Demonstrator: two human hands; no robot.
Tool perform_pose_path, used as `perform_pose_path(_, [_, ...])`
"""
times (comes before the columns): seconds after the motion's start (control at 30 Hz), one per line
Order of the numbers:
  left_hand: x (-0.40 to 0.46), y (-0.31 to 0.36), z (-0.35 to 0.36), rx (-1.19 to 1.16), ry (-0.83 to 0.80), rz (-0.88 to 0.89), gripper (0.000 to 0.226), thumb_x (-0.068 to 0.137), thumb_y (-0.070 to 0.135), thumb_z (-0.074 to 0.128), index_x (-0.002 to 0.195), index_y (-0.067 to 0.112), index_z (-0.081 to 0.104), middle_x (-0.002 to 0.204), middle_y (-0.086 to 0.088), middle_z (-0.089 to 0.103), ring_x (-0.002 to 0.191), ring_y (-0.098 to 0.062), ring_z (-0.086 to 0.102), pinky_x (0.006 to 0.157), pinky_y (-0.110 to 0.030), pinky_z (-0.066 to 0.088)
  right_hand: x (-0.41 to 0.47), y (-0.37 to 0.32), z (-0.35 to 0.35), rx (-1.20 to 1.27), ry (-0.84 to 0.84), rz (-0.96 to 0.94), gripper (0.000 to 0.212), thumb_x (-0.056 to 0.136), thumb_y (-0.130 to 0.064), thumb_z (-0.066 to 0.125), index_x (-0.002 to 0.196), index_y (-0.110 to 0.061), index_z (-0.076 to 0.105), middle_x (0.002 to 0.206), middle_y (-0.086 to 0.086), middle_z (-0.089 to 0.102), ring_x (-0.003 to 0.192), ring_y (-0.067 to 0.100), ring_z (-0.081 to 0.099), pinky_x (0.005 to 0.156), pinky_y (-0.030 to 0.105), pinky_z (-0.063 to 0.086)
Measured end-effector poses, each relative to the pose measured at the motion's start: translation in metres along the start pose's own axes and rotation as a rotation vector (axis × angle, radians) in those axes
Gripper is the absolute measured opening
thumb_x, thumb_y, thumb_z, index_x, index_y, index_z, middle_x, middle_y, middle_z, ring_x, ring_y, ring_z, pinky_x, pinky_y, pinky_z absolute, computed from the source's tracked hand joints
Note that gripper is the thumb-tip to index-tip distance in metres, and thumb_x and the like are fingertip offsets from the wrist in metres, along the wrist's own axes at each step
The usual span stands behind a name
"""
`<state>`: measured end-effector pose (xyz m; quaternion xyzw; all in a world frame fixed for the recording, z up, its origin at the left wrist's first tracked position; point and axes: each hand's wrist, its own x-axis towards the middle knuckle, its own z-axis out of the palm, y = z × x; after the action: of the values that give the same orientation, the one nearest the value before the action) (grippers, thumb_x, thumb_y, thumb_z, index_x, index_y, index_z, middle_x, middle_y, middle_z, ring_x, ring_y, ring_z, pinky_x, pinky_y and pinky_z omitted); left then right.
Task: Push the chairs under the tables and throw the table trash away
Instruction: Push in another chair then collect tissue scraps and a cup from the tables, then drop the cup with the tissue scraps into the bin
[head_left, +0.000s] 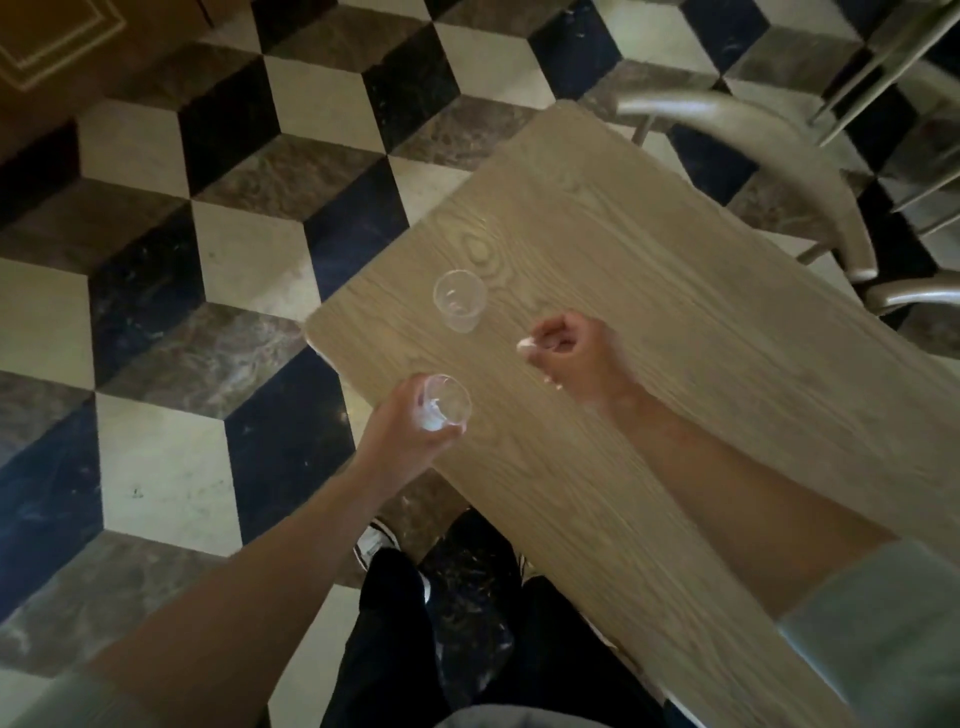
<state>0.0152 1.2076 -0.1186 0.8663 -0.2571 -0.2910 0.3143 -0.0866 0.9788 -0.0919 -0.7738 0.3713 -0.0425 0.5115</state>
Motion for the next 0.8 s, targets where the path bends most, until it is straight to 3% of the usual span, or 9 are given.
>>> perform_pose_path(0.13, [0.013,-0.025,-0.047,-0.044,-0.058,0.107,0.051,0.081,0.030,0.083,0.126,0.022,0.061,0.113,0.005,0.061,0.103,-0.015,0.061,0.080,-0.030,0.049,-0.022,-0.081,0.095,-0.188,-0.267,-0.201,0.010,0.081,-0.026,0.083,0.089,-0.020,0.081,0.079,-0.007,0.078,0.069,0.005,0.070,0.062,0.023,0.053])
perform_pose_path(0.23, [0.016,-0.051,-0.081,-0.059,-0.081,0.177,0.053,0.076,0.023,0.087,0.122,0.016,0.061,0.115,-0.001,0.061,0.103,-0.019,0.060,0.085,-0.033,0.049,-0.020,-0.118,0.148,-0.444,-0.458,-0.212,0.020,0.092,-0.009,0.064,0.106,-0.010,0.078,0.098,0.012,0.077,0.091,0.028,0.071,0.075,0.033,0.048])
perform_pose_path(0.33, [0.028,-0.079,-0.113,-0.048,-0.100,0.174,0.056,0.080,0.026,0.083,0.129,0.017,0.057,0.120,0.000,0.058,0.106,-0.022,0.058,0.084,-0.032,0.046,-0.006,-0.144,0.163,-0.452,-0.607,-0.098,0.046,0.093,0.006,0.048,0.128,-0.012,0.070,0.130,0.009,0.070,0.120,0.021,0.062,0.098,0.027,0.047])
perform_pose_path(0.4, [0.039,-0.089,-0.126,-0.077,-0.091,0.141,0.055,0.083,0.033,0.082,0.130,0.021,0.057,0.118,0.002,0.058,0.104,-0.019,0.058,0.085,-0.034,0.050,0.001,-0.149,0.152,-0.321,-0.442,-0.069,0.045,0.091,0.004,0.049,0.120,-0.016,0.075,0.124,0.001,0.073,0.114,0.007,0.064,0.099,0.020,0.049])
perform_pose_path(0.47, [0.052,-0.095,-0.136,-0.107,-0.077,0.130,0.056,0.083,0.037,0.082,0.131,0.023,0.058,0.116,0.004,0.058,0.103,-0.016,0.057,0.087,-0.034,0.050,0.012,-0.147,0.138,-0.334,-0.034,-0.163,0.030,0.088,-0.004,0.058,0.107,-0.017,0.078,0.106,-0.001,0.076,0.095,0.012,0.069,0.088,0.041,0.057])
perform_pose_path(0.53, [0.064,-0.095,-0.141,-0.116,-0.077,0.154,0.058,0.082,0.036,0.083,0.133,0.023,0.057,0.115,0.004,0.057,0.105,-0.016,0.057,0.090,-0.033,0.050,0.027,-0.137,0.123,-0.522,0.238,-0.200,0.042,0.082,-0.016,0.071,0.124,-0.019,0.067,0.121,0.009,0.063,0.106,0.029,0.059,0.090,0.054,0.054])
perform_pose_path(0.63, [0.089,-0.090,-0.145,-0.099,-0.126,0.197,0.060,0.082,0.033,0.083,0.135,0.021,0.056,0.117,0.001,0.058,0.107,-0.018,0.056,0.092,-0.036,0.049,0.052,-0.114,0.110,-0.746,0.020,0.146,0.092,0.077,-0.037,0.082,0.153,-0.034,0.031,0.153,0.014,0.031,0.131,0.041,0.039,0.103,0.056,0.045])
perform_pose_path(0.7, [0.107,-0.086,-0.148,-0.080,-0.162,0.227,0.060,0.083,0.033,0.083,0.135,0.021,0.056,0.117,0.003,0.057,0.108,-0.017,0.055,0.092,-0.035,0.048,0.068,-0.101,0.115,-0.762,-0.065,0.236,0.086,0.081,-0.032,0.080,0.154,-0.029,0.034,0.149,0.016,0.039,0.125,0.040,0.051,0.099,0.048,0.048])
perform_pose_path(0.8, [0.133,-0.082,-0.153,-0.042,-0.173,0.239,0.061,0.081,0.034,0.084,0.135,0.025,0.055,0.118,0.008,0.056,0.109,-0.014,0.054,0.091,-0.032,0.045,0.089,-0.109,0.125,-0.418,0.100,0.096,0.065,0.081,-0.028,0.079,0.140,-0.023,0.052,0.123,0.007,0.063,0.100,0.017,0.067,0.083,0.025,0.054])
